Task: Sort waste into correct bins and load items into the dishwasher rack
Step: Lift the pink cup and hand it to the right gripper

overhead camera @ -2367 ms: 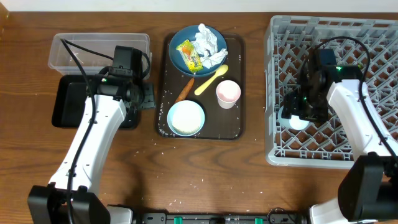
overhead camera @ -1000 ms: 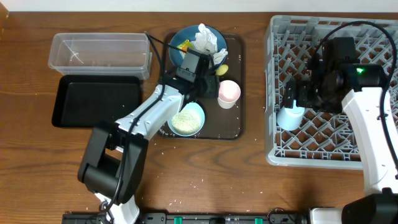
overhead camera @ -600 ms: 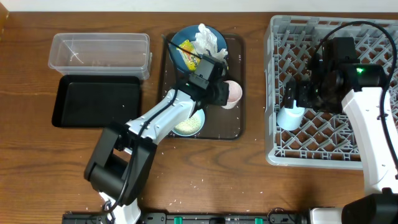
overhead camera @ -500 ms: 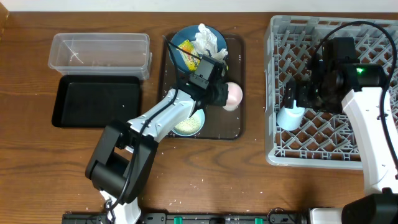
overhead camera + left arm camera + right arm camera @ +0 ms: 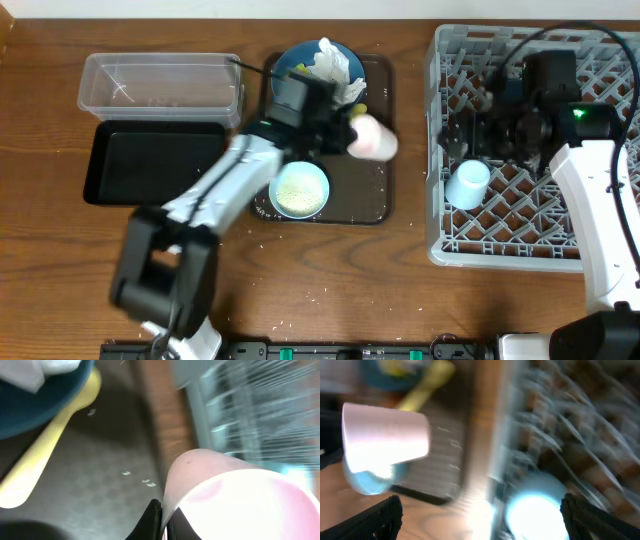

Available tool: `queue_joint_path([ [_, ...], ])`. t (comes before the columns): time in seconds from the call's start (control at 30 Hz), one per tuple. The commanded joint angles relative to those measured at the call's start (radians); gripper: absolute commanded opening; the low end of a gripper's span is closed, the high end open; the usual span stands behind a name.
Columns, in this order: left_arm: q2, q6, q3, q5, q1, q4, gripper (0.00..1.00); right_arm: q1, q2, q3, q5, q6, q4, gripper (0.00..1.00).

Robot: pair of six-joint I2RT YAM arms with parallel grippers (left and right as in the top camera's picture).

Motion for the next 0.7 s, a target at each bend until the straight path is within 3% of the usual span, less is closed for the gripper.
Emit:
queue_joint_path([
  [0.0, -0.089, -0.037, 0.031, 0.352, 0.084, 0.002, 0.06, 0.022, -0.012, 0.021, -0.342, -0.089, 0.086, 0.99],
  [0.13, -0.126, -0.038, 0.031, 0.564, 0.158, 0.002, 0.06, 0.053, -0.012, 0.021, -0.474, -0.09, 0.212, 0.99],
  [0.23, -0.135, -0.05, 0.031, 0.68, 0.201, 0.002, 0.06, 0.091, -0.012, 0.021, -0.579, -0.169, 0.26, 0.99],
  [0.4, -0.135, -0.068, 0.031, 0.757, 0.244, 0.002, 0.06, 0.131, -0.012, 0.021, -0.745, -0.313, 0.299, 0.99],
  [0.67, -0.135, -0.175, 0.031, 0.911, 0.255, 0.081, 0.06, 0.178, -0.011, 0.016, -0.755, -0.391, 0.342, 0.99],
])
